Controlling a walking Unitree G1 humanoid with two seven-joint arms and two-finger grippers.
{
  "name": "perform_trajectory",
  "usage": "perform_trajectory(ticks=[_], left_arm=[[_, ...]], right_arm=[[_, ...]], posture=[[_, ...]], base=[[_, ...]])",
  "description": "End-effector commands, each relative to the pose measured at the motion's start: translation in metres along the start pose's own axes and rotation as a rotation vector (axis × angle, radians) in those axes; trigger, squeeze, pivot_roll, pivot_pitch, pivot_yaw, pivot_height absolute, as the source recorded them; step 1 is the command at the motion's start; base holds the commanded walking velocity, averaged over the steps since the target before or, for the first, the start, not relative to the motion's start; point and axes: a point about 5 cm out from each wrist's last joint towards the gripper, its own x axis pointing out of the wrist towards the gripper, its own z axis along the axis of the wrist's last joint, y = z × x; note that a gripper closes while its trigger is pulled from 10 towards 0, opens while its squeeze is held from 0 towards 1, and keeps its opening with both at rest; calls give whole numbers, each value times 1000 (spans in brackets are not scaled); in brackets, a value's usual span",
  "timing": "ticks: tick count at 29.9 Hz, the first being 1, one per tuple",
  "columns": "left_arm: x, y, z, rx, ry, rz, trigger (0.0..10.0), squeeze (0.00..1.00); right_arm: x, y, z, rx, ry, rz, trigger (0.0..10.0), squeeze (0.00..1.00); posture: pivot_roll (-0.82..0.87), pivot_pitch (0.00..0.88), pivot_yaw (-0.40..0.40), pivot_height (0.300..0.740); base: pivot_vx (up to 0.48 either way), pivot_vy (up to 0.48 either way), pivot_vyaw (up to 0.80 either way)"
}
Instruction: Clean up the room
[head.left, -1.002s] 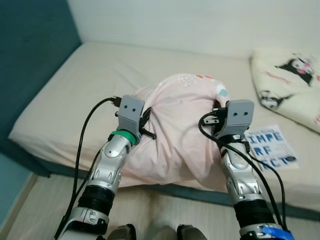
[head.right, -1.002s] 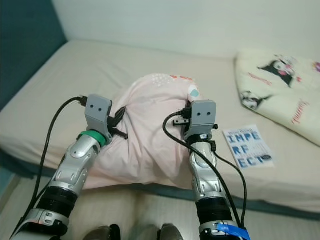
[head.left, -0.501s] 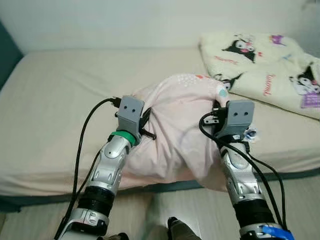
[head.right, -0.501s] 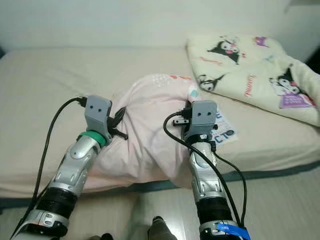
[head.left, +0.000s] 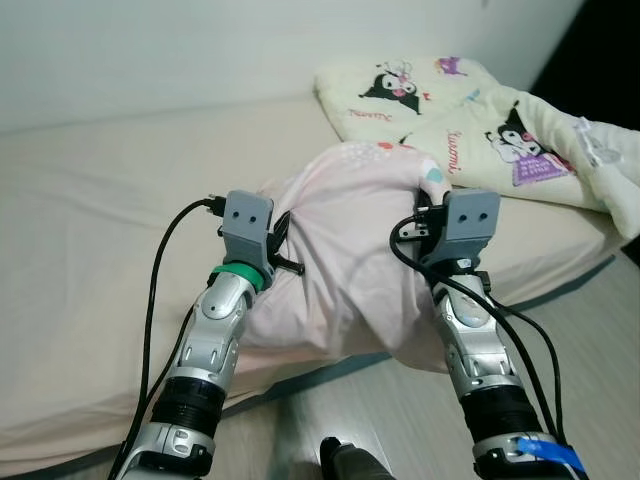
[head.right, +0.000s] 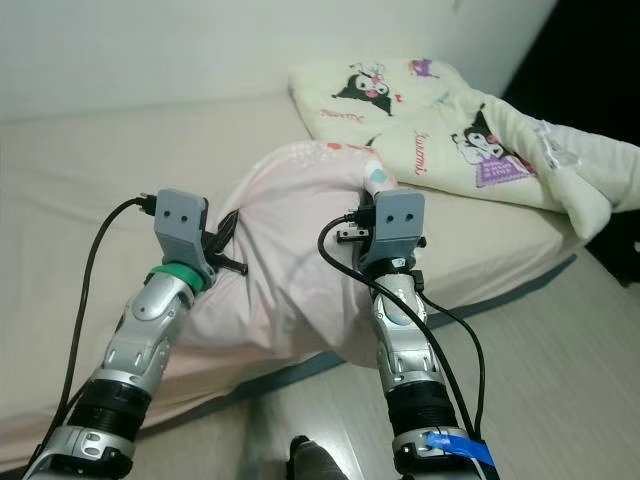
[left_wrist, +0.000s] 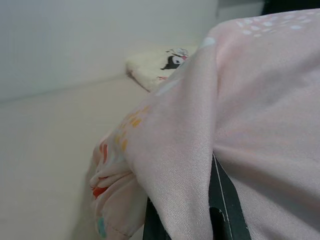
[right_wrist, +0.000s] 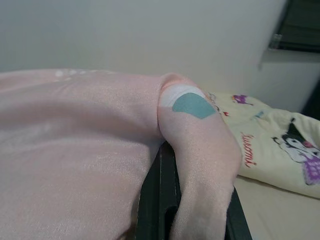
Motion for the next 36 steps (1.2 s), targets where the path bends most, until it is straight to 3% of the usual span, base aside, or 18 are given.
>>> perform_trajectory(ticks=[1,15,36], left_arm=[[-2,4,5,17,-30,26,10000,0],[-4,5,5,26,-31,33,10000,0],[2,1,9,28,-42,-2,10000,0]], right_arm=[[5,-4,13,8,-75,-20,10000,0],[8,-2,12,14,-73,4,10000,0],[9,-2,12,21,-83,4,10000,0]], posture=[[35,28,-7,740],[51,22,-23,740],[46,8,-6,740]], base=[[0,0,0],[0,0,0],[0,403,0]])
